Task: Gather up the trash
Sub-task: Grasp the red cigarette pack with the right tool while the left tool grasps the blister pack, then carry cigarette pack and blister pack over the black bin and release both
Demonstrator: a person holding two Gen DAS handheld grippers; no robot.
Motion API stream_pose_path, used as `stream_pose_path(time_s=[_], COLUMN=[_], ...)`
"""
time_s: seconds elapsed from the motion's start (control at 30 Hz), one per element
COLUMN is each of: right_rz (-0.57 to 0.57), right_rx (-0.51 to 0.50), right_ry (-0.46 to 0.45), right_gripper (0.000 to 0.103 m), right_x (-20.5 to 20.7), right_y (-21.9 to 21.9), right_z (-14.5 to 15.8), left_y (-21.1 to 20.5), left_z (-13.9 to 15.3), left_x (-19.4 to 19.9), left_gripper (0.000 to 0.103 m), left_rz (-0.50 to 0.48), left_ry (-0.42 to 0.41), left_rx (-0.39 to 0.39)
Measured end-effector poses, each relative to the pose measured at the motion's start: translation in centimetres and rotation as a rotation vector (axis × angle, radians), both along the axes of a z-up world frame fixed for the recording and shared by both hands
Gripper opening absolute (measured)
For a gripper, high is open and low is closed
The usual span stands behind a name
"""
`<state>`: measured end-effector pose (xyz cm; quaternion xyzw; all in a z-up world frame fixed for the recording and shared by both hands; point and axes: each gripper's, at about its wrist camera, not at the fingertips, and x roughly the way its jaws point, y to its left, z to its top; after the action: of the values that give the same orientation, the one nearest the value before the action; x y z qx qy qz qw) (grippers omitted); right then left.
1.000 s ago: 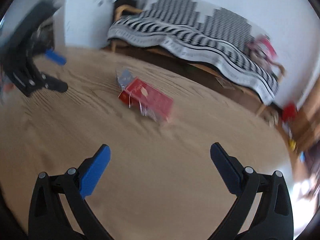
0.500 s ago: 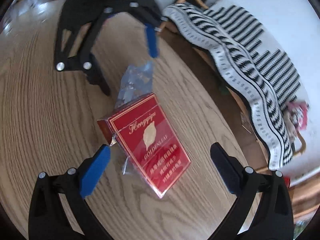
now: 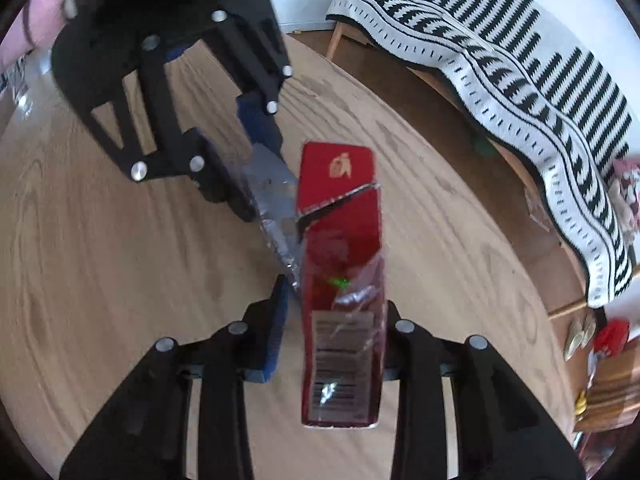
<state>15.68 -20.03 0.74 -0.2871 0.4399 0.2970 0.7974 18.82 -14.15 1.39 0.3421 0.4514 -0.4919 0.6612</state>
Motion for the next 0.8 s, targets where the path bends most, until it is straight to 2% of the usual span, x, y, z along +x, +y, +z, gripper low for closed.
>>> stream_pose_path(time_s=[0.13, 0.27, 0.3, 0.37, 0.47, 0.57, 0.67, 0.8], right_rz=[-0.074, -0.151, -0.156, -0.195, -0.259, -0.33, -0.394, -0.484], right_rx=[0.026, 0.121, 0.17, 0.193, 0.214, 0.23, 0.262, 0.311], right_ry=[0.02, 0.059, 0.071, 0.067, 0.063, 0.07, 0.067, 0.024], right_gripper=[0.037, 0.036, 0.034, 0.023, 0.022, 0.022, 0.022, 0.022], right_x=[-2.0, -4.2, -5.2, -6.7, -8.7, -10.9, -13.4, -17.8], right_y=[-0.2, -2.7, -3.6, -5.1, -6.9, -8.3, -9.4, -11.6], right_z=[0.9, 2.9, 3.5, 4.3, 4.9, 5.3, 5.7, 7.9], left_y=[0.0, 1.1, 1.5, 2.3, 3.0, 3.3, 3.3, 2.2], left_z=[1.3, 2.1, 2.2, 2.2, 2.1, 2.7, 3.9, 6.5], left_x=[-2.9, -5.3, -5.9, -7.5, -9.8, -12.6, -14.8, -19.4], left_gripper=[0.026, 0.018, 0.018, 0.017, 0.017, 0.017, 0.017, 0.017], left_rz=[0.033, 0.072, 0.088, 0.103, 0.14, 0.188, 0.287, 0.285], left_ry=[-0.018, -0.017, -0.013, 0.007, 0.03, 0.02, -0.01, -0.045], left_rx=[0.009, 0.026, 0.027, 0.021, 0.02, 0.019, 0.016, -0.023])
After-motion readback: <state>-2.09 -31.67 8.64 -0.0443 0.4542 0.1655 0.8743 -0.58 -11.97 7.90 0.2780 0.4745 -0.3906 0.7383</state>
